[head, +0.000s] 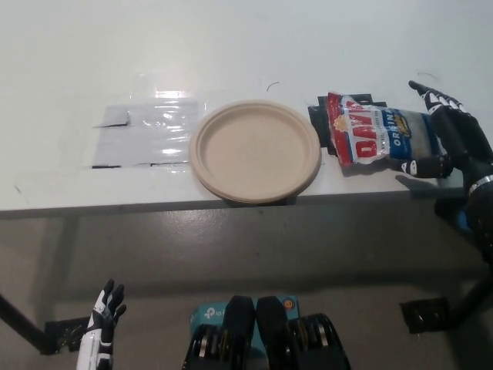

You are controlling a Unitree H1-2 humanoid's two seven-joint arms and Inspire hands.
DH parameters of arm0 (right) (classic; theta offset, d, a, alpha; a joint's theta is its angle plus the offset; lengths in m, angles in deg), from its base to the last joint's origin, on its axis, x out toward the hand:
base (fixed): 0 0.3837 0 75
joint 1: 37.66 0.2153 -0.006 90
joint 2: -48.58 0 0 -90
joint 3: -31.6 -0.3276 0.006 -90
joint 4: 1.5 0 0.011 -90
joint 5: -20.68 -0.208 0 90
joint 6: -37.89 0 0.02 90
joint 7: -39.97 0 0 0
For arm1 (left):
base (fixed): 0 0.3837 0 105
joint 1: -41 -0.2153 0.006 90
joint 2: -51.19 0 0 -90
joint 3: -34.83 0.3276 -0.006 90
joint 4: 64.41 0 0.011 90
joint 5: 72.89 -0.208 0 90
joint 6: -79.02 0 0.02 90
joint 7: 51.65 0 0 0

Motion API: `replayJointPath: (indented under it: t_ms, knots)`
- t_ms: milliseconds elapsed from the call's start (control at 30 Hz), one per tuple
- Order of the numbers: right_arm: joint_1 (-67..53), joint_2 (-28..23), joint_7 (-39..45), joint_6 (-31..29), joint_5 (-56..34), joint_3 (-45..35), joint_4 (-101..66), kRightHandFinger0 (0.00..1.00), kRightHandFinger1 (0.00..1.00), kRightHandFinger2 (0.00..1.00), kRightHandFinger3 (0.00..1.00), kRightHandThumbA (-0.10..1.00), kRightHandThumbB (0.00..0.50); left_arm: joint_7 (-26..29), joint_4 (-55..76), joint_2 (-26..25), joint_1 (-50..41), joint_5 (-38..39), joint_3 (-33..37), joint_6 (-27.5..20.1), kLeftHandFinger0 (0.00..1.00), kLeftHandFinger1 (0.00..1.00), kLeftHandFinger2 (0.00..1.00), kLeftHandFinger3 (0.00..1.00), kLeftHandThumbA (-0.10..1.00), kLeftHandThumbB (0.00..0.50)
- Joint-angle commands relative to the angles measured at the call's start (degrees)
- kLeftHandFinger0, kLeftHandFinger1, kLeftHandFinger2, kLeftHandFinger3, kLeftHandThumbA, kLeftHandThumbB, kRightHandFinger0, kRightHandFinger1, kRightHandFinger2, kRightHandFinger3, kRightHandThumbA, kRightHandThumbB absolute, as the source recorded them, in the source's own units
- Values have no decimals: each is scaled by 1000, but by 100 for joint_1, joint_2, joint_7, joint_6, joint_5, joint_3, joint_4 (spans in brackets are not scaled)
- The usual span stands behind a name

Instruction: The robot picks up a small bag of sunflower seeds on the right hand side and take it to the empty plate on the left hand side then pours some sunflower seeds on to the plate.

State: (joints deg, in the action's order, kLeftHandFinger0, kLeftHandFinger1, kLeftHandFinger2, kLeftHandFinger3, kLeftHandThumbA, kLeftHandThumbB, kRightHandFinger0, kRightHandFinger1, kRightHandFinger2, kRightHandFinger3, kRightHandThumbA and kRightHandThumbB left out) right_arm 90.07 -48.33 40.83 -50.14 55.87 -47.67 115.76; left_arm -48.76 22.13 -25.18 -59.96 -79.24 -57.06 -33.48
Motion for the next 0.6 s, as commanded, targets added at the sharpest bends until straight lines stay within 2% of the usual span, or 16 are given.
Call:
replayJointPath:
  t_ms: [0,200,233,433,533,567]
  knots:
    - [369,-84,-287,-200,39,35,216,1000,1000,1000,1000,1000,305,6,164,-58,-68,-40,23,-195,1000,1000,1000,1000,1000,5]
    - [478,-54,-383,-308,-22,79,652,1000,1000,1000,1000,1000,285,-1,156,-58,-69,-19,25,-190,1000,1000,1000,1000,1000,15]
    - [503,-53,-417,-307,2,98,726,1000,1000,1000,1000,1000,297,-4,178,-50,-72,-8,27,-164,1000,1000,1000,1000,1000,17]
    - [591,-45,-480,-372,-23,139,948,1000,1000,1000,1000,1000,295,-1,185,-46,-76,-7,26,-146,1000,1000,1000,1000,1000,25]
    - [631,-26,-465,-350,-74,136,999,1000,1000,1000,1000,1000,295,2,175,-48,-73,-8,24,-156,1000,1000,1000,1000,1000,9]
    - [643,-25,-470,-359,-73,146,1020,1000,1000,1000,1000,1000,312,12,163,-50,-68,-31,23,-175,1000,1000,1000,1000,1000,8]
